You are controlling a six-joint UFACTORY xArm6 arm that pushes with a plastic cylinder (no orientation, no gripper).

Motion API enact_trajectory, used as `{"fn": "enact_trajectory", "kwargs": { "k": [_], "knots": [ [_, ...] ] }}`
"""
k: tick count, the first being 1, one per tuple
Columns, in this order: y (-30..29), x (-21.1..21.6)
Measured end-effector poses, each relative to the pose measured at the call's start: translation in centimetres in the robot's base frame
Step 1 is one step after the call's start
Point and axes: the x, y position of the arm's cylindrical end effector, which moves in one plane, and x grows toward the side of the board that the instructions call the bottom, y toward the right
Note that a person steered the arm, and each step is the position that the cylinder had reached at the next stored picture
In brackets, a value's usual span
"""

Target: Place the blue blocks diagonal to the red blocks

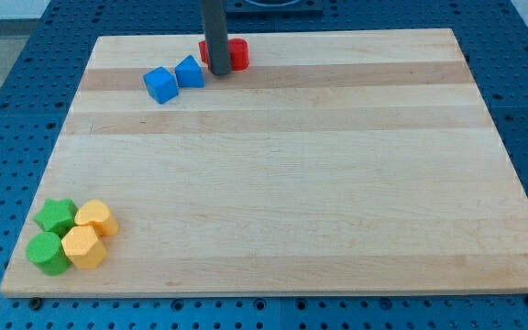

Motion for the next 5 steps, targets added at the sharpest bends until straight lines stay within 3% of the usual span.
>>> {"fn": "enact_trajectory", "kwargs": {
  "k": [3, 5],
  "knots": [
    [-1.0, 2.2],
    [-2.3, 0.1]
  ]
}}
